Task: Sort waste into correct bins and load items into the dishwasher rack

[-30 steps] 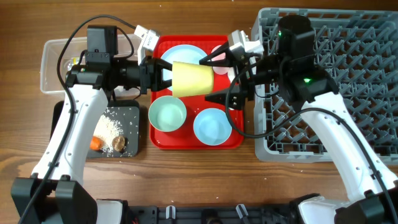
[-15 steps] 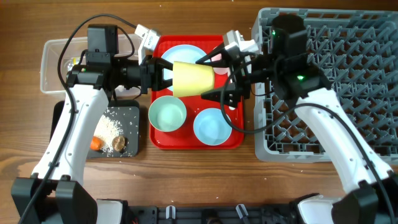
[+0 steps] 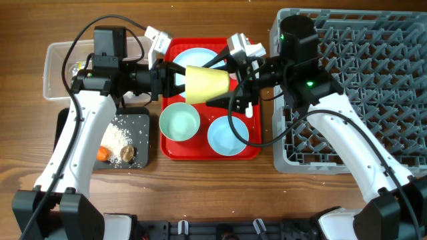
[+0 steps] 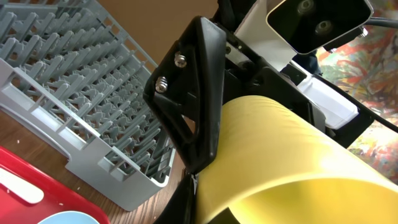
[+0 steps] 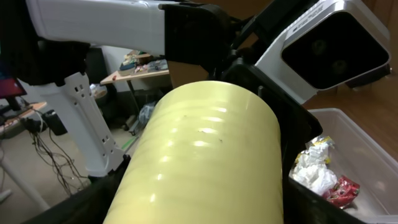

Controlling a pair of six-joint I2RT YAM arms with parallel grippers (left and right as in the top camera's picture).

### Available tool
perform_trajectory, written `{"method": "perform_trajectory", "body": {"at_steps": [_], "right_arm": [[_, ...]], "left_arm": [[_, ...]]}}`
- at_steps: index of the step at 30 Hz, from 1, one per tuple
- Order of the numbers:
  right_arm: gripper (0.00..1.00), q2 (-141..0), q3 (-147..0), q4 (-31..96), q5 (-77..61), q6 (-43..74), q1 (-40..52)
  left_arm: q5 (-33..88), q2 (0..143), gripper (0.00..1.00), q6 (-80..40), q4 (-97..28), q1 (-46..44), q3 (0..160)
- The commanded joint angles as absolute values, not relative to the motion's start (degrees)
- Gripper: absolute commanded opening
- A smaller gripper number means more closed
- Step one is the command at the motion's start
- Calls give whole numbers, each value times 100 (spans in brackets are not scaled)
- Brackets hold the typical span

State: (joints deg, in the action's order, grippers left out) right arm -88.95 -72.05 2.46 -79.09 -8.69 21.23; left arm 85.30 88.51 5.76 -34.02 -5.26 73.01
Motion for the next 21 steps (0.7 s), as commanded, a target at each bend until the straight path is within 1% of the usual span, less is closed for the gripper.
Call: {"method": "perform_trajectory", "body": {"at_steps": [1,3,4,7,10,12,14,16,18,21], "right_arm": [[78,-8947,-7264,191,-8110,-858,2143],[77,-8947,-7264,185,-8112,-858,2161],[70,-8947,-7264,172,-8110,-856,2189],[61,-8947,-7264,128,-8110,-856,2224],[49,-8947,-7264,80,-8108,-856,2224],[47,-8947,-7264,75,-8108,-779,2224],[47,-8947,-7264,51,-8108,-731,2224],[47,-8947,-7264,1,-8108,-727,2224],[47,-8947,-7264,1,-8110,-729,2226],[44,-8947,-7264,1,-8108,-733,2228]], "left_arm": [[8545,8895,4,685,-3378,-552,7363],[8545,8895,4,685,-3378,-552,7363],[8545,8895,4,685,-3378,-552,7363],[8545,8895,4,685,-3378,-552,7363],[8543,8895,4,685,-3378,-552,7363],[8543,8895,4,685,-3356,-552,7363],[8543,8895,11,685,-3310,-552,7363],[8543,8895,13,685,-3271,-552,7363],[8543,8895,18,685,-3256,-552,7363],[8543,8895,26,685,-3229,-552,7363]]}}
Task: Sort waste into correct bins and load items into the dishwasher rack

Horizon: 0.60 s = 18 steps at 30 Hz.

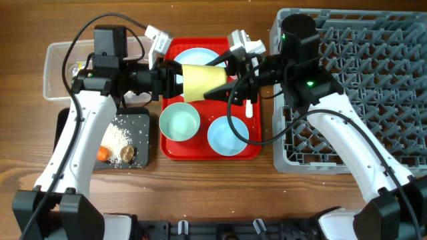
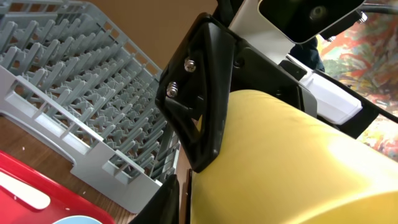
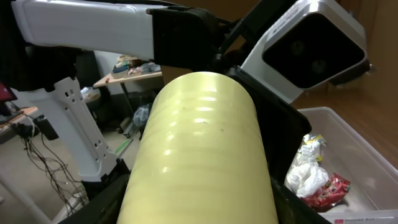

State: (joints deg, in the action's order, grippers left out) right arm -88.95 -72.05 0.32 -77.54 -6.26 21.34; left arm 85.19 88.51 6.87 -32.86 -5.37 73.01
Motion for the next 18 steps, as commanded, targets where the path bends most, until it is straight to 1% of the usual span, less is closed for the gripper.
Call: {"method": "perform_trajectory", "body": {"at_steps": [1,3,4,6,13,14,16,18], "right_arm": [[43,-8947,-7264,-1,-8108,-733,2228],[43,-8947,-7264,-1,-8108,-733,2228],[43,-8947,-7264,1,-8108,-733,2228],[43,-8947,-7264,-1,-8108,-733,2228],[42,-8947,-7264,-1,-7970,-733,2228],[42,-8947,-7264,-1,-7955,-733,2226],[42,-8947,-7264,-1,-7955,-731,2215],[41,-8947,-7264,-1,-7955,-733,2200]], "left_arm": [[8545,8895,29,683,-3223,-552,7363],[8547,8892,30,504,-3087,-528,7363],[8547,8892,31,193,-2899,-493,7363],[8567,8879,34,-60,-2707,-462,7363],[8556,8606,38,-91,-2589,-458,7363],[8541,8591,42,-93,-2596,-425,7363],[8541,8591,43,-91,-2633,-368,7363],[8541,8591,46,-93,-2705,-233,7363]]}}
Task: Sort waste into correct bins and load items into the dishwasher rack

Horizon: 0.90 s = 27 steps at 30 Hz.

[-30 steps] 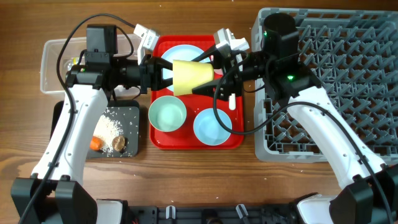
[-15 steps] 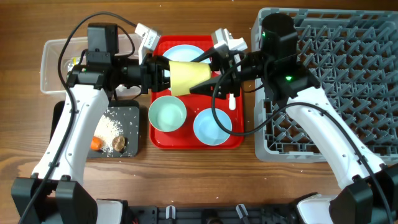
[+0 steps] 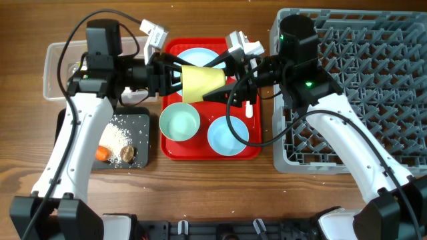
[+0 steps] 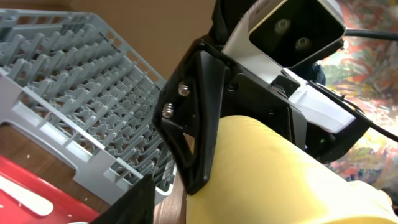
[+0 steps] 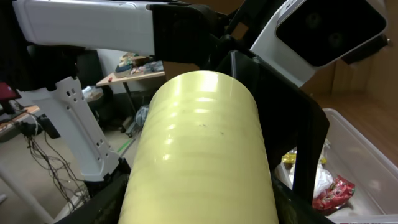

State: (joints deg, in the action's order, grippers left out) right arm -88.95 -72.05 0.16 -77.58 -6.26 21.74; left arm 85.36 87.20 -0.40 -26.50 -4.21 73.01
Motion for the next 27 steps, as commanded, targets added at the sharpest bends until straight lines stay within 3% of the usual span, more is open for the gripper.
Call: {"method": "perform_trajectory", "body": {"at_steps": [1,8,12,18,27], "right_arm": [[41,-8947,-7264,-1,-7953,-733,2185],[41,-8947,-7264,-1,-7950,-731,2053],[41,-8947,-7264,-1,-7953,-681,1898],[38,-8947,-7264,-86,-7953,-342,1417],[36,-8947,-7271,-148,-7603,1092,296]], "left_arm": [[8541,8591,48,-91,-2755,-158,7363],[7870,8591,51,-27,-3597,64,7360],[7797,8591,58,-27,-3605,121,7363],[7550,8591,59,-27,-3682,281,7363],[6482,8593,60,-30,-4101,279,7360]]}}
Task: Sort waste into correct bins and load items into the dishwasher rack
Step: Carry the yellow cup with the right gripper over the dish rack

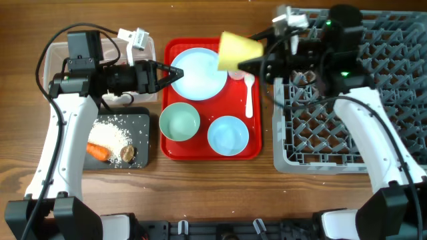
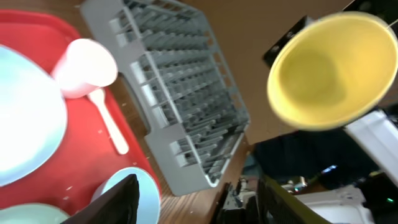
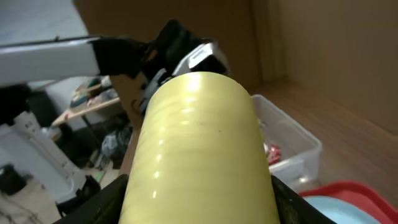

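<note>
A yellow cup (image 1: 235, 49) hangs on its side above the red tray's (image 1: 257, 152) far right corner, with my right gripper (image 1: 255, 56) shut on its base end. In the right wrist view the cup (image 3: 199, 137) fills the space between the dark fingers (image 3: 102, 205). My left gripper (image 1: 171, 75) stands open and empty over the light blue plate (image 1: 197, 75). From the left wrist the cup's mouth (image 2: 323, 68) faces me, well clear of my left gripper (image 2: 199, 208). The grey dishwasher rack (image 1: 373, 100) lies at the right.
On the tray are a green bowl (image 1: 180, 122), a blue bowl (image 1: 228, 135), a white spoon (image 1: 249, 97) and a pink cup (image 2: 84, 59). A clear bin (image 1: 57, 57) with wrappers sits far left. In front of it is a black tray (image 1: 140, 143) of rice and carrot.
My left gripper has let go of the yellow cup and drawn back left, open. The right gripper has moved right and farther back with the cup, now near the rack's left edge.
The yellow cup was held on its side above the tray, left fingers at its mouth end and right fingers on its base end. It stayed so at the following two moments. Now only the right gripper holds it, near the rack.
</note>
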Controlling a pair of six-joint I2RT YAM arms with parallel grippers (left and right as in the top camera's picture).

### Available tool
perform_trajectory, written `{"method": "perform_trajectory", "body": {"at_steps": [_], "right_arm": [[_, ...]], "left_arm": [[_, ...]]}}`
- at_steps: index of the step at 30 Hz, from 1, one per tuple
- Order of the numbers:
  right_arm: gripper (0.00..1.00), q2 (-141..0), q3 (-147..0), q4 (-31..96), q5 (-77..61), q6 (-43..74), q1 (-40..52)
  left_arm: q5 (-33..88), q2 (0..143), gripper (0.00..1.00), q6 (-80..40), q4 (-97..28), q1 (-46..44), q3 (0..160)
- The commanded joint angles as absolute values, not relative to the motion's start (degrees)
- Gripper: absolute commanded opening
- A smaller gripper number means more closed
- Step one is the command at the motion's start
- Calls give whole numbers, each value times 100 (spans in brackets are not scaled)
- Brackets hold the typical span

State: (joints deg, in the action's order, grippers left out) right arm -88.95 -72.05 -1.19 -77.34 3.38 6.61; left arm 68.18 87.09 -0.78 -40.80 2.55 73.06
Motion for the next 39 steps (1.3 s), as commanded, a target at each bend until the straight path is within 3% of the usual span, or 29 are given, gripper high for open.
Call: {"method": "perform_trajectory", "body": {"at_steps": [1,7,11,17,25,31,39], "right_arm": [[34,-8947,-7277,-148,-7581,1247,165],[32,-8945,-7328,-132,-6777,2585,-602],[31,-8945,-7330,187,-6027,2700,-991],[31,-8947,-7601,1754,-4425,1916,-1358],[31,-8952,-9483,4626,-1949,1083,-1323],[31,-8969,-10661,5778,-1483,902,-1229],[30,-9725,-10672,6783,-943,445,-478]], "left_arm": [[6482,8593,60,-30,-4099,279,7360],[6372,8593,59,-30,-4104,279,7360],[6230,8593,59,-30,-4147,279,7360],[6007,8593,59,-32,-4169,279,7360],[5666,8628,59,-49,-4169,272,7352],[5527,8648,59,-49,-4169,123,7352],[4431,8648,62,-49,-4165,-355,7352]]}}
